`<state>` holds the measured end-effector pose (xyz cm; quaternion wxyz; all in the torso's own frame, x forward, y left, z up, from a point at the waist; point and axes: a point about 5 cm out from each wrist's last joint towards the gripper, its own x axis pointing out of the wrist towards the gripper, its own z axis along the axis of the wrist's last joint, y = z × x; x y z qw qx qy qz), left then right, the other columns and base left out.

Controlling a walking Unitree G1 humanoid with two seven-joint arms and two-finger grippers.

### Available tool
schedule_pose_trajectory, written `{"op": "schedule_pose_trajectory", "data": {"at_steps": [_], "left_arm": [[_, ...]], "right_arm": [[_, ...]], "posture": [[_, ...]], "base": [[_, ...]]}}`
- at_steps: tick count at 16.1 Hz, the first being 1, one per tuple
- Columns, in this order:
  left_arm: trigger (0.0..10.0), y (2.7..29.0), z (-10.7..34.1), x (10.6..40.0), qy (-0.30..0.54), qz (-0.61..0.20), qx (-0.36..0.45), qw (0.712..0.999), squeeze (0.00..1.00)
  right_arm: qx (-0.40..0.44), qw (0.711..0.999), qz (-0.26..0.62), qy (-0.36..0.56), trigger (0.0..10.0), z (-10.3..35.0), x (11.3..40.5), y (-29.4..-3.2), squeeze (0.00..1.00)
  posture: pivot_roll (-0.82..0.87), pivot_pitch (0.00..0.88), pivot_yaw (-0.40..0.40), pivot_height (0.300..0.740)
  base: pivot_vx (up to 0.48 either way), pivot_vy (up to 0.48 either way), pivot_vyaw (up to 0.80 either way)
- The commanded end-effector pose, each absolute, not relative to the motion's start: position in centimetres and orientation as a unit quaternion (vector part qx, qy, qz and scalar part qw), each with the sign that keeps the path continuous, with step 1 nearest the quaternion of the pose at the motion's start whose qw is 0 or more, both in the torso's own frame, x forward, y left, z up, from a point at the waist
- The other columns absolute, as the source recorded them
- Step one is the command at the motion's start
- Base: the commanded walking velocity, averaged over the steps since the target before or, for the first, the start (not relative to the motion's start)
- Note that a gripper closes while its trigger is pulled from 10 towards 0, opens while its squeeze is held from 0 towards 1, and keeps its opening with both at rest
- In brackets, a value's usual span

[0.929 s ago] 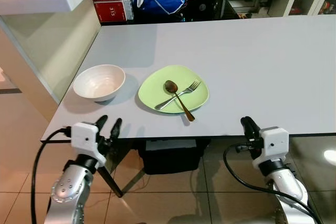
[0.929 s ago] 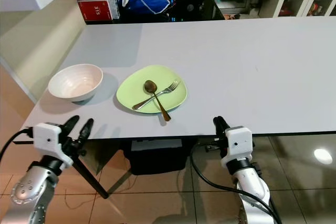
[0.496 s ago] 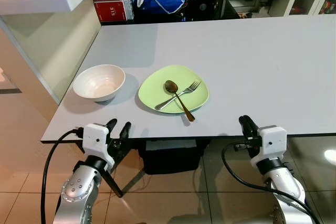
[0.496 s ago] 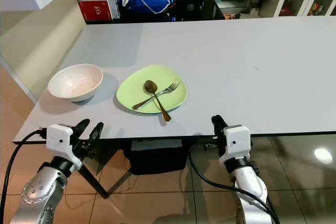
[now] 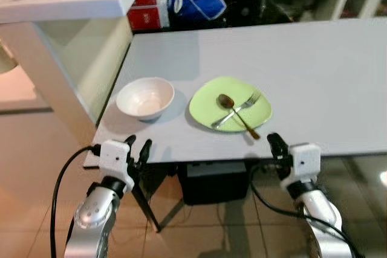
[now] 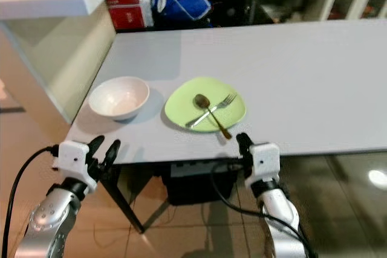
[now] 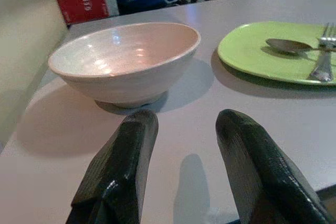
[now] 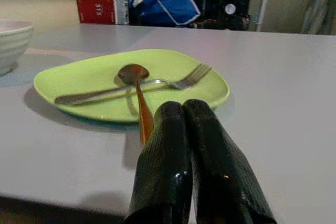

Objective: Setting the table

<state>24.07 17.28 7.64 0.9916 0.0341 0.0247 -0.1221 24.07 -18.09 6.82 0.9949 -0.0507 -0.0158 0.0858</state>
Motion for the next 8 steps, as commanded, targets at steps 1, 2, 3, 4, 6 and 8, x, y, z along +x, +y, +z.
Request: {"op": "schedule_pose_trajectory", "data": {"at_steps": [1, 2, 3, 4, 6, 8], "left_arm": [[10.0, 17.48, 7.66, 24.2, 0.029, -0.12, 0.039, 0.992, 0.0], [10.0, 17.44, 7.67, 24.26, 0.028, -0.119, 0.041, 0.992, 0.0], [10.0, 17.44, 7.68, 24.32, 0.028, -0.117, 0.044, 0.992, 0.0], [10.0, 17.42, 7.65, 24.34, 0.029, -0.117, 0.043, 0.992, 0.0], [10.0, 17.46, 7.5, 24.4, 0.035, -0.115, 0.039, 0.992, 0.0], [10.0, 17.5, 7.41, 24.43, 0.04, -0.127, 0.032, 0.991, 0.0]], "right_arm": [[-0.047, 0.996, 0.08, -0.004, 10.0, 6.37, 23.96, -18.33, 0.0], [-0.046, 0.996, 0.079, -0.002, 10.0, 6.28, 23.99, -18.33, 0.0], [-0.045, 0.996, 0.077, 0.001, 10.0, 6.16, 24.02, -18.37, 0.0], [-0.044, 0.996, 0.075, 0.003, 10.0, 6.08, 24.03, -18.43, 0.0], [-0.048, 0.996, 0.071, 0.007, 10.0, 5.86, 23.97, -18.66, 0.0], [-0.048, 0.996, 0.069, 0.009, 10.0, 5.71, 23.92, -18.74, 0.0]], "posture": [[-0.02, 0.0, 0.096, 0.74], [-0.02, 0.0, 0.098, 0.74], [-0.02, 0.0, 0.098, 0.74], [-0.02, 0.0, 0.098, 0.74], [-0.02, 0.0, 0.098, 0.74], [-0.02, 0.0, 0.1, 0.74]], "base": [[0.0, 0.469, 0.0], [0.0, 0.469, 0.0], [0.0, 0.461, 0.0], [0.0, 0.458, 0.0], [0.0, 0.431, 0.0], [0.0, 0.435, 0.0]]}}
